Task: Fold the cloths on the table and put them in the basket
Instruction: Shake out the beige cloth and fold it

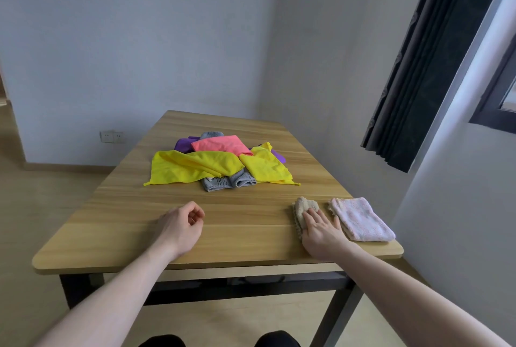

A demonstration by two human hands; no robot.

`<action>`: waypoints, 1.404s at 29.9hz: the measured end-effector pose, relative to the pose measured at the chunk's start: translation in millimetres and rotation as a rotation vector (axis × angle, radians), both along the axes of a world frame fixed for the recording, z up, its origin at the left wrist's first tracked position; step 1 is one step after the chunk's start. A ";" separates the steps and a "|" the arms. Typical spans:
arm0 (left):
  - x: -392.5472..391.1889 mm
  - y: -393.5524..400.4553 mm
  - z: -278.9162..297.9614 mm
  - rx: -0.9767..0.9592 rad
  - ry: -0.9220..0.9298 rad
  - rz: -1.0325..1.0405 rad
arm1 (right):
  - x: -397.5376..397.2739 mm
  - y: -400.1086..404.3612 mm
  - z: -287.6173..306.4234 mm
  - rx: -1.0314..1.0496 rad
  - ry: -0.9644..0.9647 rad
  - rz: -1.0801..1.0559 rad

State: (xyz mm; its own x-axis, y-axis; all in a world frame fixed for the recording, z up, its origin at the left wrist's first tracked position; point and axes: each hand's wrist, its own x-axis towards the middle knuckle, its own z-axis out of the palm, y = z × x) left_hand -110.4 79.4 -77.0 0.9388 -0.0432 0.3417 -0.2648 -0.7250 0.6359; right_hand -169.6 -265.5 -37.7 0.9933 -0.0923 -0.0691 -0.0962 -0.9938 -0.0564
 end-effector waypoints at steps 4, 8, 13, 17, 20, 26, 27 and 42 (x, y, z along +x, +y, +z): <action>1.0 1.4 -1.8 0.007 0.006 -0.011 | -3.3 -19.4 0.1 0.018 -0.005 -0.039; 2.5 1.8 -3.2 0.002 0.000 -0.014 | -8.7 -28.7 -0.1 0.046 -0.023 -0.053; 2.6 0.4 -7.1 0.003 0.008 -0.020 | -7.8 -30.4 4.8 0.067 -0.025 -0.039; 2.8 1.3 -2.3 -0.001 0.028 -0.022 | -2.2 -20.7 16.0 0.137 -0.155 0.043; 0.6 2.3 0.3 0.004 0.050 -0.019 | -0.1 2.2 16.2 0.131 -0.252 0.142; -5.6 -1.3 8.1 -0.076 0.124 -0.015 | 12.2 62.4 -5.8 0.245 -0.253 0.282; -5.0 -1.3 8.5 -0.098 0.147 -0.018 | 14.1 71.1 -10.9 0.254 -0.226 0.278; 84.4 75.1 42.3 0.400 0.159 0.133 | 33.0 97.1 -36.2 0.261 -0.213 0.212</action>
State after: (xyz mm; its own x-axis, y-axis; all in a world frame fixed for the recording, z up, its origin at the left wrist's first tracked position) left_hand -25.9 154.5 -34.7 0.9847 -0.0179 0.1734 -0.0742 -0.9432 0.3239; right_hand -136.7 -168.4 -73.9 0.9830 0.1102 0.1467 0.1510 -0.9400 -0.3060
